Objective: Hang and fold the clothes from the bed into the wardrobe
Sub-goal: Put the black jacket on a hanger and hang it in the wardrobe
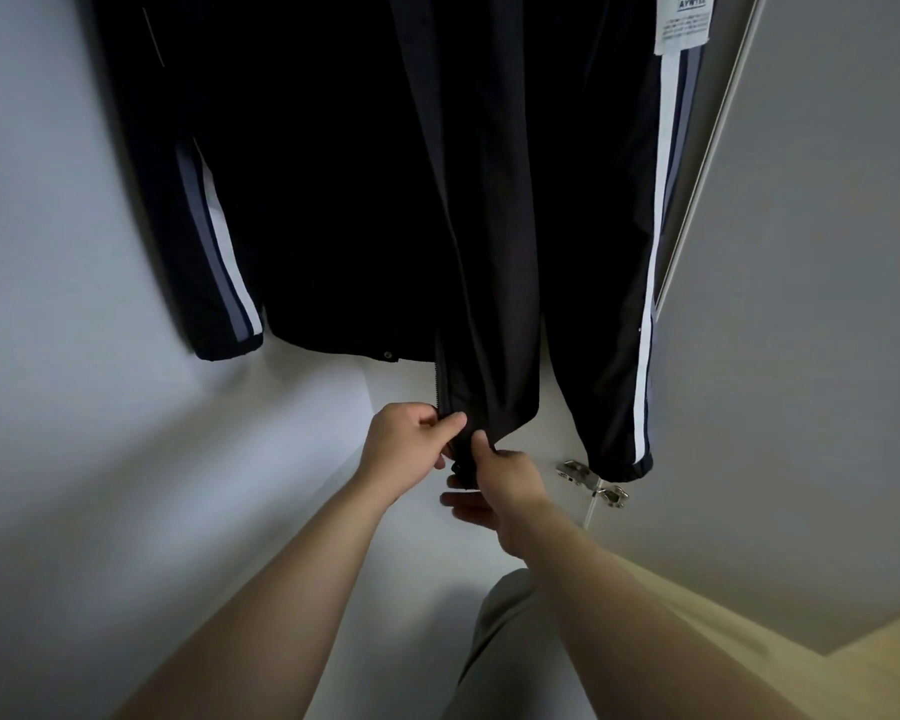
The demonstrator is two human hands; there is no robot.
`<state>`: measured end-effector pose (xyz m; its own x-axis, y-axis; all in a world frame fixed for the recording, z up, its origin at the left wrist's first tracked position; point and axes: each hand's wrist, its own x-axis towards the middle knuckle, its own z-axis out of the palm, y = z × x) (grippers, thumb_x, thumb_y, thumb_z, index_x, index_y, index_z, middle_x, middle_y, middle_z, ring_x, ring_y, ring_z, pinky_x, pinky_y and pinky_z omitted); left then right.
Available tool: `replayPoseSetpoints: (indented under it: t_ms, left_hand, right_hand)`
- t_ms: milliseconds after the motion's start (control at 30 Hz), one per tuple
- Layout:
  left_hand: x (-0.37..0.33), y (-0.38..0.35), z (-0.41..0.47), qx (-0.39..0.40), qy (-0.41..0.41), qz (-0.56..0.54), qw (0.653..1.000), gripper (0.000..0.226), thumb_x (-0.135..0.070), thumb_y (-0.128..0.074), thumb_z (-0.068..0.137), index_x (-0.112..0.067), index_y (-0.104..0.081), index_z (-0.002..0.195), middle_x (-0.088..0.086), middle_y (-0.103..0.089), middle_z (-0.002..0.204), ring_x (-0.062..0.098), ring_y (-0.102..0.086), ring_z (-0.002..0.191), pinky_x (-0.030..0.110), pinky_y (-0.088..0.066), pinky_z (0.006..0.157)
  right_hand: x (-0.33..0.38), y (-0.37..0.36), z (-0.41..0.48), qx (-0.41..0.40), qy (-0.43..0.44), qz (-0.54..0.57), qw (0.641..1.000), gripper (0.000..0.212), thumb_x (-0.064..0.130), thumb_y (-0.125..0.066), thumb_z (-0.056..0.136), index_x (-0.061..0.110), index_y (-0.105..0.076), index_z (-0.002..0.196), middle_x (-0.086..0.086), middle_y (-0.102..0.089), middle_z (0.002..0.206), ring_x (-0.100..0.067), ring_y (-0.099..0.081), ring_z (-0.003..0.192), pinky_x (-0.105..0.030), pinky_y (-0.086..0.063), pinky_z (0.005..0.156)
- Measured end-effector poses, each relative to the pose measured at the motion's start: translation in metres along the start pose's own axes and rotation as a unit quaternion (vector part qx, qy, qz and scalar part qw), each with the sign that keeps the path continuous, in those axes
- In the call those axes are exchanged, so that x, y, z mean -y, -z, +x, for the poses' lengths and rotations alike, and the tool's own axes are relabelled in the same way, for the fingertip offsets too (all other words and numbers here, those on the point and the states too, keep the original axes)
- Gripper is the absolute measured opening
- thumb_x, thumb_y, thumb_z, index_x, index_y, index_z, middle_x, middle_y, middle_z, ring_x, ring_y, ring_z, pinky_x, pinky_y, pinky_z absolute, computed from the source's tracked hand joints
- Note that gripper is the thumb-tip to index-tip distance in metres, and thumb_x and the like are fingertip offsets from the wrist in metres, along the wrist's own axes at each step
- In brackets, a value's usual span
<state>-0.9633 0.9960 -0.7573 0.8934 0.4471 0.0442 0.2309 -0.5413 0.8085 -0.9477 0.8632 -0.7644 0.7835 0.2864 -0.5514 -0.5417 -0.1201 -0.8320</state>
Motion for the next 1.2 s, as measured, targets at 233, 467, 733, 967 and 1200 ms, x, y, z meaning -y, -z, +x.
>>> replayPoseSetpoints:
  t_ms: [233,467,733,967,1200]
  left_hand:
    - [0.001,-0.001,0.007,-0.031,-0.002,0.010,0.999,0.045,-0.042,-0.069,0.090,-0.005,-0.068,0.065,0.003,-0.066,0.052,0.006,-0.064,0.049,0.026,-0.051,0.062]
    - [0.004,-0.001,0.010,-0.046,-0.015,0.029,0.998,0.045,-0.043,-0.069,0.090,-0.006,-0.069,0.064,0.002,-0.066,0.052,0.005,-0.064,0.048,0.028,-0.054,0.063]
    - [0.000,-0.007,0.013,-0.053,-0.035,0.047,0.997,0.044,-0.045,-0.068,0.092,-0.010,-0.070,0.067,-0.004,-0.067,0.055,0.002,-0.065,0.048,0.027,-0.056,0.060]
    - [-0.004,-0.009,0.014,-0.036,-0.043,0.067,0.996,0.040,-0.046,-0.066,0.093,-0.016,-0.071,0.067,-0.008,-0.068,0.059,0.002,-0.066,0.051,0.021,-0.052,0.057]
    - [-0.006,-0.005,0.017,0.003,-0.030,0.019,0.999,0.033,-0.043,-0.069,0.092,-0.018,-0.074,0.071,-0.010,-0.072,0.062,0.006,-0.068,0.053,0.023,-0.053,0.061]
  right_hand:
    - [-0.007,-0.003,-0.003,0.011,0.002,0.134,0.991,0.017,0.012,-0.064,0.098,-0.003,-0.066,0.106,-0.015,-0.070,0.086,-0.027,-0.072,0.071,-0.033,-0.061,0.068]
    - [-0.011,-0.011,0.000,-0.059,0.015,0.112,0.992,0.024,0.020,-0.068,0.097,0.002,-0.067,0.081,-0.011,-0.067,0.073,-0.021,-0.064,0.064,-0.030,-0.059,0.066]
    - [-0.009,-0.006,-0.009,-0.050,0.012,0.081,0.995,0.019,0.017,-0.070,0.096,0.000,-0.069,0.087,-0.011,-0.068,0.075,-0.020,-0.064,0.065,-0.029,-0.059,0.065]
    - [-0.001,-0.002,-0.008,-0.090,0.006,0.086,0.992,0.014,0.011,-0.073,0.093,-0.002,-0.068,0.090,-0.016,-0.073,0.083,-0.026,-0.071,0.068,-0.035,-0.064,0.069]
    - [-0.002,-0.002,0.002,-0.126,0.043,0.099,0.986,0.014,0.007,-0.077,0.086,0.001,-0.066,0.080,-0.015,-0.072,0.075,-0.027,-0.072,0.072,-0.038,-0.062,0.083]
